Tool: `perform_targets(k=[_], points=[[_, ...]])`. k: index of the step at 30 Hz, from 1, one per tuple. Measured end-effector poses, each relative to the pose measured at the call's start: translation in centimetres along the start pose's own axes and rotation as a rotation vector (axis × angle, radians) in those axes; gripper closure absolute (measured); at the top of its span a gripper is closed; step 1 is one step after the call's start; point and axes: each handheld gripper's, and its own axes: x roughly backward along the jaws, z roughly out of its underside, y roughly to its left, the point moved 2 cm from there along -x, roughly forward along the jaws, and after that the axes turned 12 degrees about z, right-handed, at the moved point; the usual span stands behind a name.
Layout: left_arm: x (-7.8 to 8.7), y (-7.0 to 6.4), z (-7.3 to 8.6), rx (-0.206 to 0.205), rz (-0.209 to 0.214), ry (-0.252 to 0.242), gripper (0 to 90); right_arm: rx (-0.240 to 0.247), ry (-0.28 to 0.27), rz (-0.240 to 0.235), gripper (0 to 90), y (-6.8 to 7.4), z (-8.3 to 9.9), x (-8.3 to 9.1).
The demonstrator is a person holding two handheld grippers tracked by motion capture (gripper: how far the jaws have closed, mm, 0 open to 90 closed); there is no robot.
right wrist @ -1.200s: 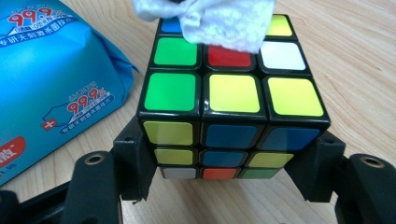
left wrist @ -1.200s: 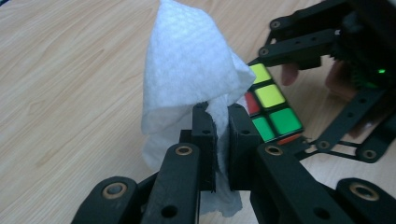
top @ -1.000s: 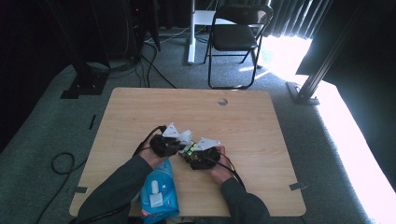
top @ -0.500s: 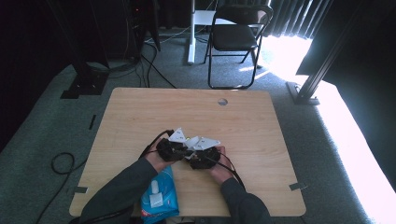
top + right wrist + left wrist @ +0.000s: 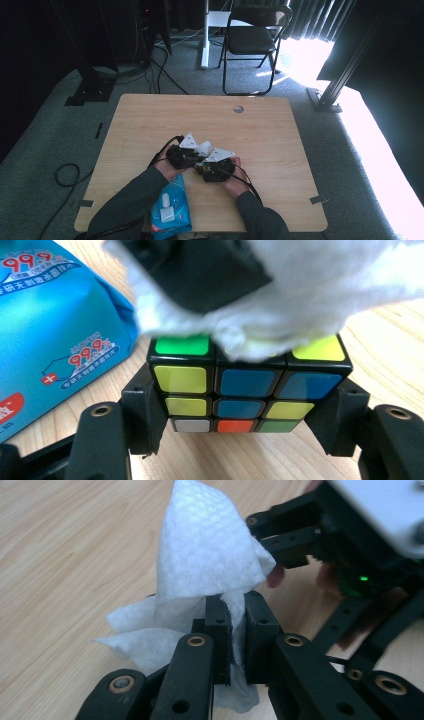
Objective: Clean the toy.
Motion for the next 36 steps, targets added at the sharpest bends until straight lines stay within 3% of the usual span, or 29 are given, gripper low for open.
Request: perform_targets(k=[10,18,28,36], points=[[0.8,1.8,0.4,0.052,-0.056,-0.015,83.8,0.005,-0.014,-0.017,34.1,0.2,-0.1,0.2],[0.8,2.1,0.4,0.064,-0.071,-0.017,83.9,0.014,-0.018,-0.04,34.1,0.6,-0.2,0.2],[0.3,1.9,0.1,0.055,-0.055,-0.022,83.9,0.033,-0.019,-0.069,34.1,1.2,-0.3,0.1],[-0.2,0.6,-0.3,0.015,-0.006,-0.026,83.8,0.029,-0.025,-0.068,34.1,1.1,-0.3,0.1]])
